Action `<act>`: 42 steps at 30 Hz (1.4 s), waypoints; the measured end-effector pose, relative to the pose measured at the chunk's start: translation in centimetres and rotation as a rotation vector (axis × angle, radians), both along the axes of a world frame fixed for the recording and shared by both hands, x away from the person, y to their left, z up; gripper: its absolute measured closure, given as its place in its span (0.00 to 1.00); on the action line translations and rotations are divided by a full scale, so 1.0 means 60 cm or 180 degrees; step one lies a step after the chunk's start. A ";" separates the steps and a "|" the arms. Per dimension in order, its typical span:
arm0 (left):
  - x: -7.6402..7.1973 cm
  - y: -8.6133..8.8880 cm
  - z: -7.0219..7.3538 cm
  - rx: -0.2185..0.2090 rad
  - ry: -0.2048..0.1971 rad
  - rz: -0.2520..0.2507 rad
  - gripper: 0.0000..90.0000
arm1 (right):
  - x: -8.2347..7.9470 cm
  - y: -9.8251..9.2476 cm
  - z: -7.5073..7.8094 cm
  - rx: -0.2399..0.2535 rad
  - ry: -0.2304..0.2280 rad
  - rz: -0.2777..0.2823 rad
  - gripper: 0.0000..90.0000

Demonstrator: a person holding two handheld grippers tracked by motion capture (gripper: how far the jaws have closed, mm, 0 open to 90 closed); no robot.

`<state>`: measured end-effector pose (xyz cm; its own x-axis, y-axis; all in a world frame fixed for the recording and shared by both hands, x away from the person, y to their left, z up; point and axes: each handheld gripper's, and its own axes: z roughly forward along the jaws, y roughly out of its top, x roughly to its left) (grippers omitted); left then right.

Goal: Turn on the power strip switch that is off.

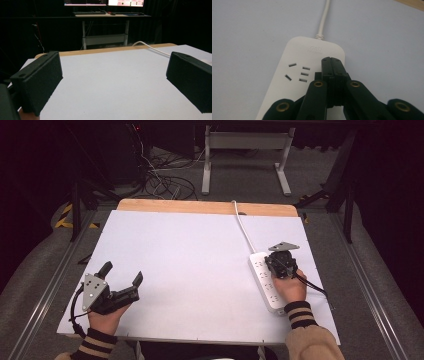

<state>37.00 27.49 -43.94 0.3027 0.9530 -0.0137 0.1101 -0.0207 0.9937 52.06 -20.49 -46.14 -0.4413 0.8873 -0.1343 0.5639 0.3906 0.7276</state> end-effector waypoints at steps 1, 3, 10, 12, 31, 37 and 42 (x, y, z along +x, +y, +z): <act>0.000 0.000 0.000 -0.0002 -0.0005 -0.0001 0.01 | -0.001 0.001 -0.001 -0.0022 -0.0023 -0.0003 1.00; 0.000 0.000 0.000 -0.0003 -0.0006 0.0001 0.01 | -0.002 0.002 -0.001 -0.0051 -0.0044 -0.0001 1.00; 0.000 0.000 0.000 0.0007 -0.0004 0.0004 0.01 | -0.001 0.001 0.000 -0.0032 -0.0026 0.0006 1.00; 0.000 0.000 0.000 0.0001 -0.0004 0.0004 0.01 | -0.001 0.001 0.000 -0.0026 -0.0028 0.0004 1.00; 0.000 0.000 0.000 0.0014 -0.0002 -0.0006 0.02 | -0.001 0.001 -0.001 -0.0030 -0.0044 0.0002 1.00; 0.001 -0.001 0.000 0.0021 0.0005 -0.0006 0.02 | -0.001 0.001 -0.001 -0.0021 -0.0042 0.0001 1.00; 0.001 0.000 0.000 0.0016 0.0003 -0.0007 0.02 | -0.001 0.001 -0.002 -0.0025 -0.0052 0.0006 1.00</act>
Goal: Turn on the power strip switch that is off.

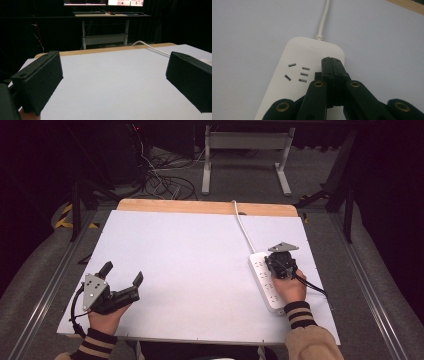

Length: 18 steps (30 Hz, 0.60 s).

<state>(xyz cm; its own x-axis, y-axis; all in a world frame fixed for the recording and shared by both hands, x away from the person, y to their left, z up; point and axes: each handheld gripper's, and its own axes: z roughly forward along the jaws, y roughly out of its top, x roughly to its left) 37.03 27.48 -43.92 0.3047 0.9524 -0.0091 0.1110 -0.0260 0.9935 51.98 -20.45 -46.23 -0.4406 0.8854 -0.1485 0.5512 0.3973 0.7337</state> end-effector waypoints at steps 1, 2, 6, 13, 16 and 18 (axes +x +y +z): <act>0.000 0.000 0.000 0.0002 0.0000 0.0000 0.02 | 0.000 0.000 0.000 -0.0003 0.0001 0.0002 1.00; 0.000 0.000 0.000 0.0002 0.0000 -0.0001 0.02 | 0.000 0.000 0.000 -0.0004 0.0003 0.0001 1.00; 0.000 0.000 0.000 0.0005 0.0001 0.0002 0.02 | 0.000 0.000 0.000 0.0000 0.0007 0.0002 1.00; 0.000 0.000 0.000 -0.0010 -0.0001 0.0009 0.02 | 0.002 -0.001 0.001 0.0016 0.0028 0.0012 1.00; 0.000 0.001 0.000 -0.0010 0.0001 0.0008 0.02 | 0.003 -0.001 0.002 0.0000 0.0031 0.0028 1.00; 0.000 0.000 0.000 -0.0016 -0.0006 0.0004 0.02 | 0.003 -0.002 0.002 0.0000 0.0037 0.0034 1.00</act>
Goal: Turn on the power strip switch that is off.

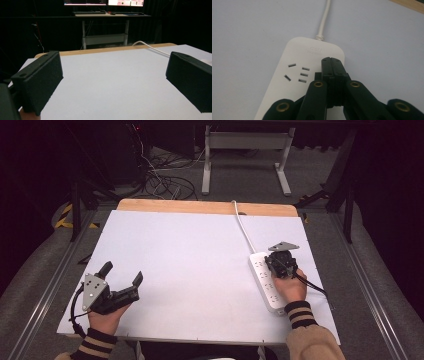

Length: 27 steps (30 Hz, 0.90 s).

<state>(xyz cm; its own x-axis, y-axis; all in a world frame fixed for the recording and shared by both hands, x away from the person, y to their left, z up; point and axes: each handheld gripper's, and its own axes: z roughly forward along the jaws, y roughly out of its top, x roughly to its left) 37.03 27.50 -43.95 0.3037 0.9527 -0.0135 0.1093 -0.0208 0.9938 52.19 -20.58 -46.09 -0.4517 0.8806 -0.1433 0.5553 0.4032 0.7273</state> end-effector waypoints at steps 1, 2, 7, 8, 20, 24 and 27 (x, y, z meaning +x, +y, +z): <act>0.000 0.000 0.000 0.0000 0.0002 0.0003 0.02 | 0.000 0.000 0.000 0.0004 0.0005 -0.0001 1.00; 0.000 0.000 0.000 0.0000 0.0000 0.0003 0.02 | 0.001 0.000 0.001 -0.0001 0.0012 -0.0001 1.00; 0.001 0.000 0.000 -0.0004 0.0006 0.0005 0.02 | 0.002 0.000 0.001 0.0013 0.0025 -0.0007 1.00; 0.001 0.000 0.000 -0.0014 0.0003 0.0004 0.02 | 0.001 0.000 0.002 0.0009 -0.0010 -0.0015 1.00; 0.001 0.001 0.000 -0.0021 0.0012 0.0007 0.02 | 0.001 -0.001 0.002 -0.0017 -0.0029 -0.0016 1.00; 0.001 0.001 0.000 -0.0018 0.0008 0.0006 0.02 | 0.001 -0.001 0.001 -0.0014 -0.0043 -0.0015 1.00; 0.000 0.001 0.001 -0.0018 0.0003 0.0006 0.02 | 0.001 0.000 0.001 -0.0002 -0.0045 -0.0025 1.00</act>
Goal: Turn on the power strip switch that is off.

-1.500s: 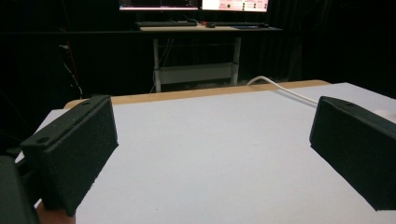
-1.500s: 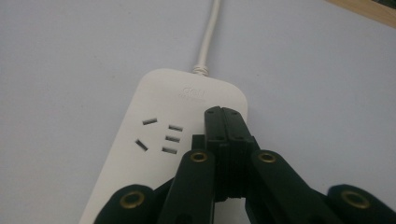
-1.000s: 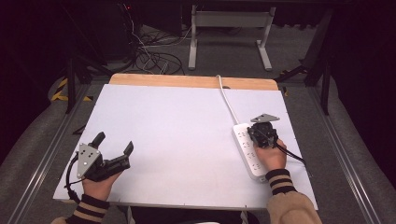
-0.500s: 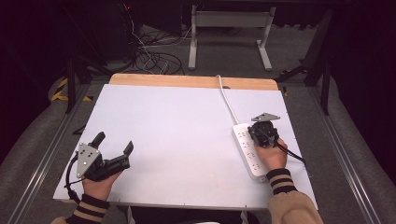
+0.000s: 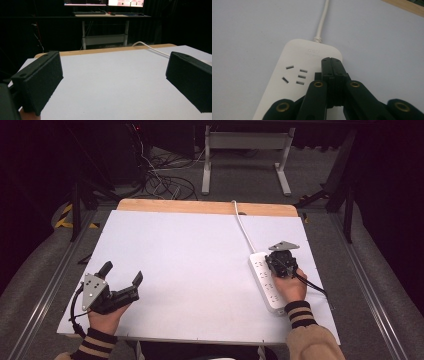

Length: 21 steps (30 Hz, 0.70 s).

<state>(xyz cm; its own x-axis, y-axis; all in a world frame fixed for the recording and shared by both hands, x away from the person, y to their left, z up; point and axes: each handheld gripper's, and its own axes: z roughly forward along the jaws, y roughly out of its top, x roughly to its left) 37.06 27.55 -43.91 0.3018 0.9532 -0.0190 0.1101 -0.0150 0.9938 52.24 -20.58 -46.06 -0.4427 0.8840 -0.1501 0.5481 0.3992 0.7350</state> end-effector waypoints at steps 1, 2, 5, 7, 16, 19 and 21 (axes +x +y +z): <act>0.000 0.000 0.000 -0.0005 -0.0004 -0.0002 0.02 | 0.000 0.000 0.000 0.0001 0.0002 0.0003 1.00; 0.000 0.000 0.000 -0.0007 -0.0003 -0.0006 0.02 | 0.001 0.000 0.001 0.0010 0.0008 -0.0001 1.00; 0.001 0.000 0.000 -0.0007 -0.0001 -0.0010 0.02 | -0.001 -0.001 0.003 0.0012 -0.0062 -0.0007 1.00; 0.001 0.000 0.000 -0.0004 -0.0001 -0.0009 0.02 | -0.006 -0.006 0.010 0.0031 -0.0248 -0.0016 1.00; 0.000 0.000 0.000 -0.0013 -0.0003 -0.0006 0.02 | -0.028 -0.032 0.045 0.0433 -0.0542 -0.0013 1.00; 0.000 0.000 0.000 -0.0011 0.0000 -0.0004 0.02 | -0.040 -0.042 0.057 0.0547 -0.0681 -0.0010 1.00; 0.000 0.000 0.000 -0.0005 -0.0008 -0.0009 0.02 | -0.044 -0.046 0.060 0.0615 -0.0730 -0.0009 1.00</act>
<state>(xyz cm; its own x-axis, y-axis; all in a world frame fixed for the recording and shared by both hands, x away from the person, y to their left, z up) 37.07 27.57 -43.90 0.3045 0.9523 -0.0198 0.1074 -0.0137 0.9941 49.60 -23.37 -42.44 -0.4143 0.9071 -0.0747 0.3599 0.2387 0.9019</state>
